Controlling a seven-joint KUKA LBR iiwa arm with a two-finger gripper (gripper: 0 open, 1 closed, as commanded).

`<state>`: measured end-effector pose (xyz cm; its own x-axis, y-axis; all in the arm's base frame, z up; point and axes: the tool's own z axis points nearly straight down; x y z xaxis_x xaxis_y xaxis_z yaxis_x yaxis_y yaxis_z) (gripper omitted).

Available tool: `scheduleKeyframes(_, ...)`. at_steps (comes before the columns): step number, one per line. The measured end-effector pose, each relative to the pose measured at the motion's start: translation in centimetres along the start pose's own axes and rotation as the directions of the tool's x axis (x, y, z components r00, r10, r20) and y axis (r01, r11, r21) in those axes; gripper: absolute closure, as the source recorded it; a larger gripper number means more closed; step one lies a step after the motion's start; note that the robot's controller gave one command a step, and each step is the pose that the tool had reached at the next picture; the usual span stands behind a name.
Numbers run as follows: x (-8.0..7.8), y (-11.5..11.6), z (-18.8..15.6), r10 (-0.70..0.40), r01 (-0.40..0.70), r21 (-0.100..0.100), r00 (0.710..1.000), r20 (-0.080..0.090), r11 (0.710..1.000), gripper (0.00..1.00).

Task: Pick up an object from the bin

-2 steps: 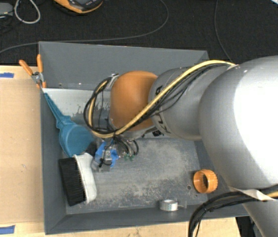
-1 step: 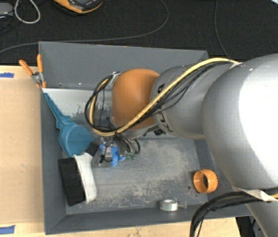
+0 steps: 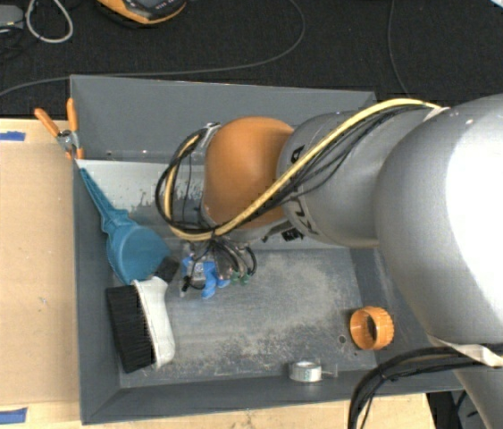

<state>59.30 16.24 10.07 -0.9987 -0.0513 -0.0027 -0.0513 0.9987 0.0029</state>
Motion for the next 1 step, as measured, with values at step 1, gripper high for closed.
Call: scheduleKeyframes(1, 0.1, -0.02, -3.19, 0.001, -0.001, 0.001, 1.0, -0.004, 1.0, 1.0)
